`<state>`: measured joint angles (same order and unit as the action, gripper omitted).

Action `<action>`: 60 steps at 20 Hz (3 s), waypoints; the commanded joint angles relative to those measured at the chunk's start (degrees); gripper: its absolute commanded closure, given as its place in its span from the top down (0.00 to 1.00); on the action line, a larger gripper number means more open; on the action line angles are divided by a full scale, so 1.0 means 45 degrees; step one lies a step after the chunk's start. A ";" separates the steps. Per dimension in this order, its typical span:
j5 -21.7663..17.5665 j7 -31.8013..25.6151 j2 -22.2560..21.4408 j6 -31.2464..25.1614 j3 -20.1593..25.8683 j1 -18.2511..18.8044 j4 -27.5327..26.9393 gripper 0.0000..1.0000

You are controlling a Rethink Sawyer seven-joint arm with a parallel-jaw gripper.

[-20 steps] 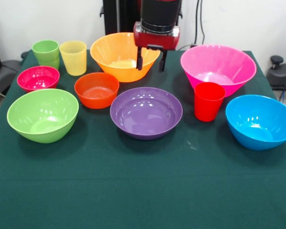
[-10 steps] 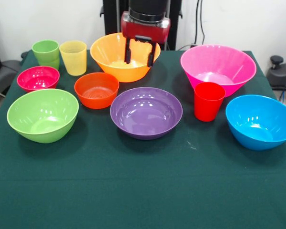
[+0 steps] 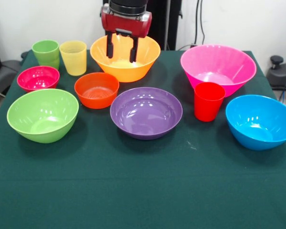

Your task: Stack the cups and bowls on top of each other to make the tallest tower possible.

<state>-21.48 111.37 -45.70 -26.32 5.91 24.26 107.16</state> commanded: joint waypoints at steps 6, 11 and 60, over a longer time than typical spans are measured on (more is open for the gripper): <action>0.0148 -0.0889 0.0089 -0.1528 0.1524 0.0469 0.0061 1.00; -0.0291 -0.0462 0.0500 -0.0662 0.1418 0.0387 0.0472 1.00; -0.0059 0.0741 0.0212 0.0771 0.0451 -0.1003 0.1376 1.00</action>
<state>-21.45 111.37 -46.43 -24.81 4.67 20.75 111.31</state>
